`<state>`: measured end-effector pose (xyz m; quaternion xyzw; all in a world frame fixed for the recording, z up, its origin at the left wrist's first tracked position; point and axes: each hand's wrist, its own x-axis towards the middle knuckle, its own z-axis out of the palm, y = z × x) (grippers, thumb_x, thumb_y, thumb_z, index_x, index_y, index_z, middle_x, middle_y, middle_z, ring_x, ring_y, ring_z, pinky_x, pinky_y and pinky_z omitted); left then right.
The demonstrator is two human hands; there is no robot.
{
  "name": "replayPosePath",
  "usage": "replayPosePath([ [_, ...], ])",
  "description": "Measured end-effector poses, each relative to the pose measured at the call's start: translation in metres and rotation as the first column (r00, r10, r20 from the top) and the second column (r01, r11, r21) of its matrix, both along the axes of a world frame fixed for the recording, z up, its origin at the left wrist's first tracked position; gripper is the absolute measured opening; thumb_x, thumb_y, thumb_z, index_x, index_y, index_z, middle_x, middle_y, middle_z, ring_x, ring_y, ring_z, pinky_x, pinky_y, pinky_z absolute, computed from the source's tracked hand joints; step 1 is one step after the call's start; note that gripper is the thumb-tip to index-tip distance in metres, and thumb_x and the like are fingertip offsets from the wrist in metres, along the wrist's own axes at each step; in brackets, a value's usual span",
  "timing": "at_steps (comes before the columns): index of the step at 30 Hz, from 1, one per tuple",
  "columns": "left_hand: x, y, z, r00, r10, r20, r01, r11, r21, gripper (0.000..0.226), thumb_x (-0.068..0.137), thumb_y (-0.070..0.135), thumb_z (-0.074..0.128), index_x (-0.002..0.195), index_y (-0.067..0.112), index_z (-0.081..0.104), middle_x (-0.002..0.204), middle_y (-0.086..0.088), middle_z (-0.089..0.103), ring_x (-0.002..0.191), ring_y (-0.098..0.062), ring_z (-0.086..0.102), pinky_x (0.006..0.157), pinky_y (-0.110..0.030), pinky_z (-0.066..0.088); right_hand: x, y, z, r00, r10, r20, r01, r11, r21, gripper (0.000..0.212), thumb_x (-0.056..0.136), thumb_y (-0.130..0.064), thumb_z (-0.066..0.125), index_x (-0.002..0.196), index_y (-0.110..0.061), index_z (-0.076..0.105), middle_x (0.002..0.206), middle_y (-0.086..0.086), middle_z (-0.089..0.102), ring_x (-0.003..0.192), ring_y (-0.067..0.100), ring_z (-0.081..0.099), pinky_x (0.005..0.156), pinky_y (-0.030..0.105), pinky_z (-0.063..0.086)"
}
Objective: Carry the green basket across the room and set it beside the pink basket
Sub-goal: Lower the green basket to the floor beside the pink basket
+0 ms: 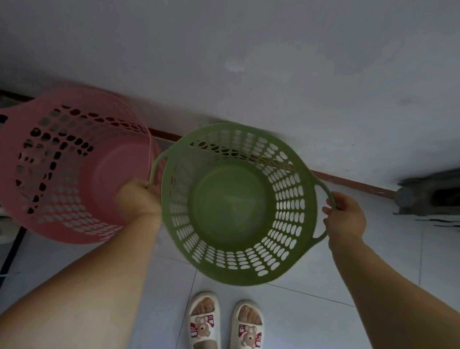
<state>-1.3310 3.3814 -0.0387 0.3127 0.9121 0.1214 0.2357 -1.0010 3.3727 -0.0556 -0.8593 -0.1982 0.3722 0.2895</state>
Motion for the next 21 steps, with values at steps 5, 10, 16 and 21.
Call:
replayPosePath([
  [5, 0.000, -0.004, 0.001, 0.998, 0.071, -0.001, -0.071, 0.997, 0.034, 0.022, 0.086, 0.004, 0.056, 0.103, -0.006, 0.063, 0.106, -0.028, 0.067, 0.100, -0.040, 0.063, 0.076, -0.036, 0.046, 0.002, 0.004, 0.002, 0.997, 0.057, 0.055, -0.055, 0.998, -0.035, 0.039, 0.084, 0.008, 0.042, 0.107, -0.015, 0.063, 0.109, 0.007, 0.067, 0.098, 0.024, 0.064, 0.091, 0.049, 0.051],
  [10, -0.002, -0.003, 0.001, 0.999, 0.040, 0.009, -0.040, 0.999, 0.021, 0.031, 0.086, 0.005, 0.055, 0.116, -0.003, 0.060, 0.117, -0.028, 0.062, 0.105, -0.041, 0.060, 0.085, -0.039, 0.047, 0.002, 0.000, 0.003, 0.993, 0.082, 0.079, -0.079, 0.996, -0.046, 0.038, 0.084, 0.006, 0.044, 0.110, -0.015, 0.062, 0.112, 0.008, 0.066, 0.102, 0.026, 0.063, 0.092, 0.049, 0.051],
  [16, -0.004, 0.001, 0.002, 0.998, 0.008, 0.057, -0.005, 0.999, -0.037, 0.027, 0.088, 0.010, 0.053, 0.108, 0.002, 0.069, 0.110, -0.029, 0.066, 0.099, -0.042, 0.063, 0.080, -0.035, 0.048, 0.000, -0.013, 0.004, 0.992, 0.042, 0.117, -0.036, 0.998, -0.048, 0.041, 0.084, 0.009, 0.041, 0.111, -0.014, 0.060, 0.113, 0.009, 0.065, 0.101, 0.027, 0.063, 0.091, 0.048, 0.052],
  [21, -0.010, -0.001, 0.001, 0.997, -0.009, 0.081, 0.013, 0.999, -0.048, 0.026, 0.089, 0.013, 0.054, 0.108, 0.004, 0.069, 0.113, -0.027, 0.065, 0.101, -0.041, 0.063, 0.078, -0.033, 0.046, 0.001, -0.010, 0.005, 0.990, 0.056, 0.126, -0.049, 0.997, -0.057, 0.041, 0.084, 0.008, 0.040, 0.112, -0.015, 0.061, 0.114, 0.009, 0.065, 0.102, 0.026, 0.062, 0.091, 0.049, 0.051],
])
